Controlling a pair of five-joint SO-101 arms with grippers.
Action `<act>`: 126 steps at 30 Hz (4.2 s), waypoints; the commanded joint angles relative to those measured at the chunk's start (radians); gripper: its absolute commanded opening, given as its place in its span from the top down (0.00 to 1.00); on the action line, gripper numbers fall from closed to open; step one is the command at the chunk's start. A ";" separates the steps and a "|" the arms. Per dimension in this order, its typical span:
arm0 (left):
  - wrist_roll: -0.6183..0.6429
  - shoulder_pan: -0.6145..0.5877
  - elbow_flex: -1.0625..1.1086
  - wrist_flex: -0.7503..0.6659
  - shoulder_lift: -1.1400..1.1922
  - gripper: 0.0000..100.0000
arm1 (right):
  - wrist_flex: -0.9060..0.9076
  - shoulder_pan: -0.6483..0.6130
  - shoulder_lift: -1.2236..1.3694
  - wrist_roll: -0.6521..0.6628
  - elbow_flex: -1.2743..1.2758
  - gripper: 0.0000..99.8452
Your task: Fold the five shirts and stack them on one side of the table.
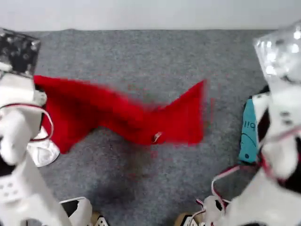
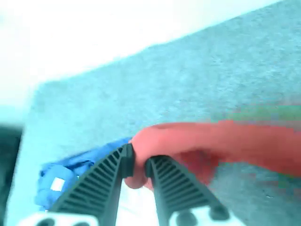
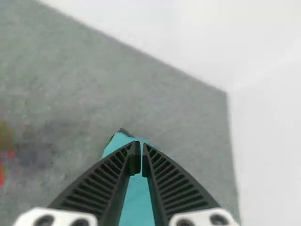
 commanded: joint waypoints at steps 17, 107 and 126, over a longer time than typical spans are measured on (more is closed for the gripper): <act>-0.068 0.003 0.298 0.003 -0.132 0.99 | 0.038 -0.255 -0.147 -0.003 0.361 0.99; -0.215 -0.692 1.167 -0.896 0.178 0.99 | -0.110 -1.274 1.024 -0.727 0.100 0.87; -0.215 -0.698 1.168 -0.891 0.178 0.99 | -0.205 -1.267 1.178 -0.758 0.097 0.81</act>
